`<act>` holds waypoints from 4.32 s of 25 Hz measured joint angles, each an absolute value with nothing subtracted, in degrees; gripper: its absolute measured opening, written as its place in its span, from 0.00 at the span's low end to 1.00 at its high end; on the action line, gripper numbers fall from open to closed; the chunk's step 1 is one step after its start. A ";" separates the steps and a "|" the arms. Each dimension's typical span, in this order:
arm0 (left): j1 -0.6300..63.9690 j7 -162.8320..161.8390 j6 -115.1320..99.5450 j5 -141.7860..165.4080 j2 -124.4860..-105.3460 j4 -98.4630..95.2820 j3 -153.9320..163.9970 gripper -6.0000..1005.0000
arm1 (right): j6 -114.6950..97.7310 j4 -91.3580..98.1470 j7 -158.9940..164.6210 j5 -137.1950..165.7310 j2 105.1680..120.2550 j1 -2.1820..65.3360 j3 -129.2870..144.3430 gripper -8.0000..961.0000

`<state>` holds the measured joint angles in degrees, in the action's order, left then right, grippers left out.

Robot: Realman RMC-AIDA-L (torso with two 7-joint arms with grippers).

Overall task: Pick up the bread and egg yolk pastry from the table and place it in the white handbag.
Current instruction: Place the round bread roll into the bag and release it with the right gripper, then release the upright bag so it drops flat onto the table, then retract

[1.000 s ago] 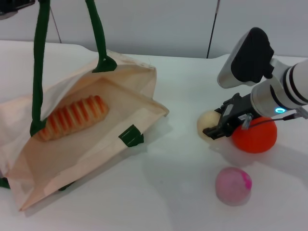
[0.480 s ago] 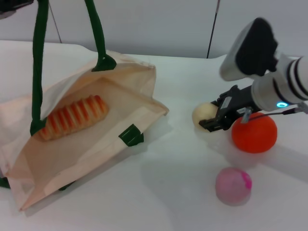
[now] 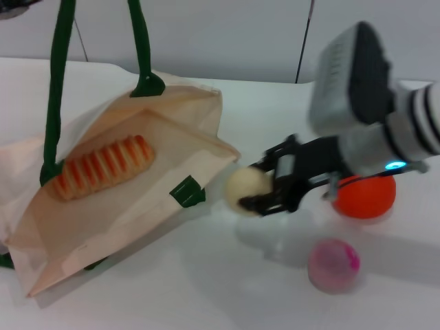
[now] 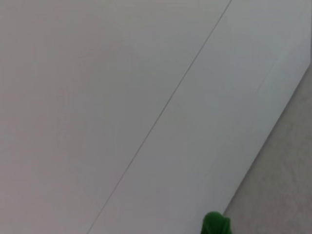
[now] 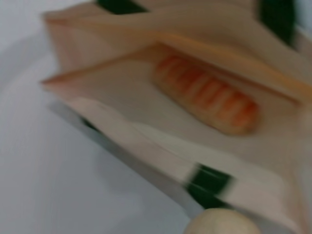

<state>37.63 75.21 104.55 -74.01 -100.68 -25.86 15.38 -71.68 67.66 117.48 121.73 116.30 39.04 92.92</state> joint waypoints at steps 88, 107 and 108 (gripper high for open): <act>35.81 87.42 74.93 -73.63 -107.22 -24.43 15.22 0.25 | -81.32 43.65 73.99 74.56 116.45 32.57 58.68 0.93; 33.44 149.17 61.28 -114.94 -116.30 -6.95 8.82 0.72 | -76.37 -2.81 16.21 20.19 117.23 41.18 58.08 0.93; 33.51 150.28 61.49 -116.34 -116.30 -6.10 8.81 0.76 | -76.38 -3.95 16.03 18.02 117.22 41.28 57.82 0.93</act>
